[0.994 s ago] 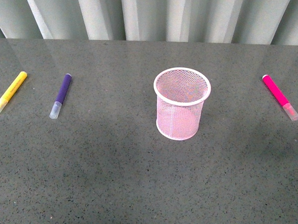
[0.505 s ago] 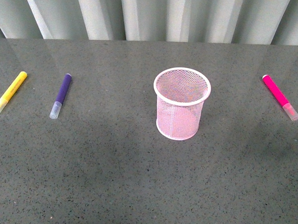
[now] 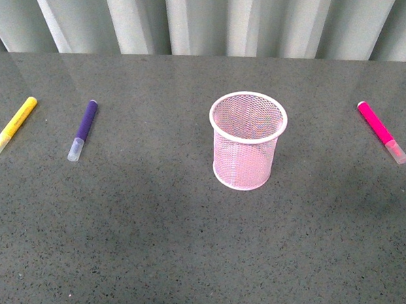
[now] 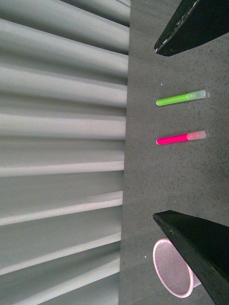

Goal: Insert purple and pink pens into pink cup

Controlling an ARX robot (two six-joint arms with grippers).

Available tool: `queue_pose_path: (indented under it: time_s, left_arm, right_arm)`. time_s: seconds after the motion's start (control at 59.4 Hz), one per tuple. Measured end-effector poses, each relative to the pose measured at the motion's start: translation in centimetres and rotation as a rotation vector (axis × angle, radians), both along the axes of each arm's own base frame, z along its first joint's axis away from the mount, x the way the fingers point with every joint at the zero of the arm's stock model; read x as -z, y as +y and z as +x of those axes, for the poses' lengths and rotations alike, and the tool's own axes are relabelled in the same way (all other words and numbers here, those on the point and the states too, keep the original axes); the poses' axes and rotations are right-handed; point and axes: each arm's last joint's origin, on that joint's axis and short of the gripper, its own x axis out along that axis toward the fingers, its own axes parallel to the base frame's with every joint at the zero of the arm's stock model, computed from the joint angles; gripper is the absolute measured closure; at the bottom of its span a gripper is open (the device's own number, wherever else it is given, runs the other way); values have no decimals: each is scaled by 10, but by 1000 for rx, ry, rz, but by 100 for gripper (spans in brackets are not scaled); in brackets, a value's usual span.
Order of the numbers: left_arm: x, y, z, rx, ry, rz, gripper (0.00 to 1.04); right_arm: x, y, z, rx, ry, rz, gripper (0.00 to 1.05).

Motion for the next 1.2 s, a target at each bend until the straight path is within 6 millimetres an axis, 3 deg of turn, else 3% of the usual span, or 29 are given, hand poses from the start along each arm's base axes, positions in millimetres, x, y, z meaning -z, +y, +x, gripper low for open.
queue_pose_path:
  time_s: [0.067, 0.168, 0.286, 0.421, 0.472, 0.741, 0.977, 1.196]
  left_arm:
    - [6, 0, 10, 10, 133, -89, 7]
    - [-5, -3, 32, 70, 159, -146, 7]
    - [-28, -7, 69, 163, 175, -181, 7]
    - [-33, -12, 113, 193, 304, -141, 7]
    - [-31, -15, 136, 218, 374, -108, 7]
    - [-16, -34, 222, 346, 536, 13, 7]
    - [7, -47, 269, 341, 604, 64, 7]
    - [29, -51, 294, 329, 638, 80, 7]
  right_arm:
    - [0, 0, 0, 0, 0, 0, 7]
    - [0, 0, 0, 0, 0, 0, 7]
    - [0, 0, 0, 0, -1, 0, 7]
    - [0, 0, 0, 1, -1, 0, 7]
    - [0, 0, 0, 0, -1, 0, 7]
    - [0, 0, 0, 0, -1, 0, 7]
    - [0, 0, 0, 0, 0, 0, 7]
    - [0, 0, 0, 0, -1, 0, 7]
